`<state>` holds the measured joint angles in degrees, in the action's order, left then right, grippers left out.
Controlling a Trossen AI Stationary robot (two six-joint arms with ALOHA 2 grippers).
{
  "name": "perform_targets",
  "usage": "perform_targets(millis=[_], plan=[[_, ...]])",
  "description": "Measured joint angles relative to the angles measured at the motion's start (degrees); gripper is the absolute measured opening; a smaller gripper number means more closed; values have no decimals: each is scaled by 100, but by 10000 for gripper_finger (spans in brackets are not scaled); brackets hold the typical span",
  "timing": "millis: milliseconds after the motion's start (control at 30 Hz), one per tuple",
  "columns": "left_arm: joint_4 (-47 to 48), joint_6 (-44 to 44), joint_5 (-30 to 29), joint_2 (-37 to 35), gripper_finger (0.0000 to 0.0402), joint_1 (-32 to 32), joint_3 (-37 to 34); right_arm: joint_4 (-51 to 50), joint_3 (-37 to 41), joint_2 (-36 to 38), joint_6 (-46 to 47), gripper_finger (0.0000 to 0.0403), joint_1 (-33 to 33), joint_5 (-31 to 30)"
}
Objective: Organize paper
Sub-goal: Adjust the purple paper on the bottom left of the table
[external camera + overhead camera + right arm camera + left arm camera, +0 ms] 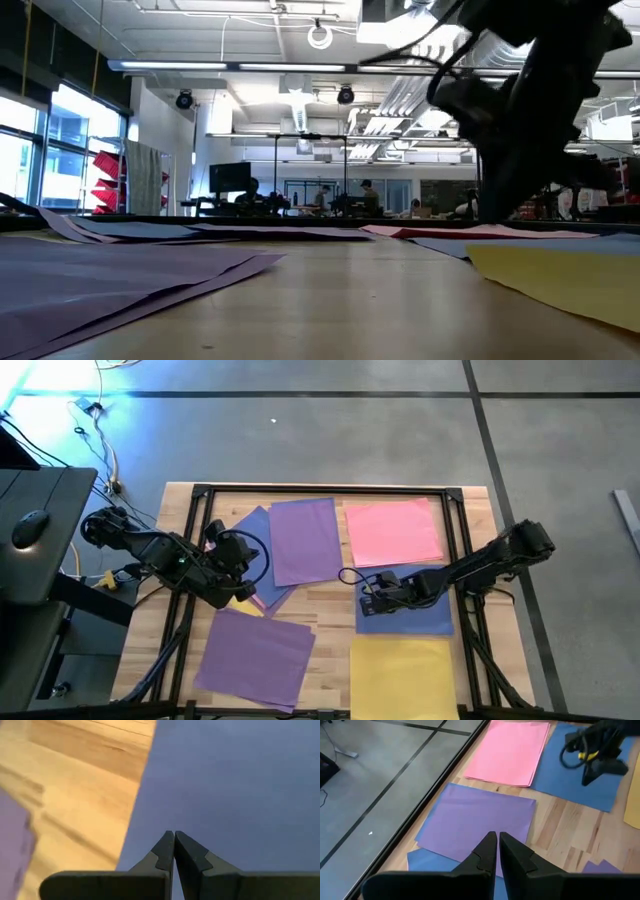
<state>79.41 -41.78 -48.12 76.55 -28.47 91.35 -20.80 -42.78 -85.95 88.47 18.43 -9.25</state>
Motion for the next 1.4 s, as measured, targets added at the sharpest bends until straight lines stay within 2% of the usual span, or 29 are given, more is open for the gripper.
perform_targets(millis=[100,233,400,533,800,1400], plan=[[-1,-3,0,0,0,0,0,238,-5,301,-3,0,295,-24],[3,-9,0,0,0,0,0,942,-15,279,46,0,1060,163],[-2,-15,-2,0,0,0,0,1212,-34,-112,1085,0,2092,485],[-3,-11,-45,0,0,0,0,1108,-103,-491,1621,0,2576,755],[-4,-11,-78,-2,0,0,0,447,-103,-809,1599,0,2646,1127],[-14,-17,20,-2,0,0,0,235,-114,-796,718,0,2619,1243]])
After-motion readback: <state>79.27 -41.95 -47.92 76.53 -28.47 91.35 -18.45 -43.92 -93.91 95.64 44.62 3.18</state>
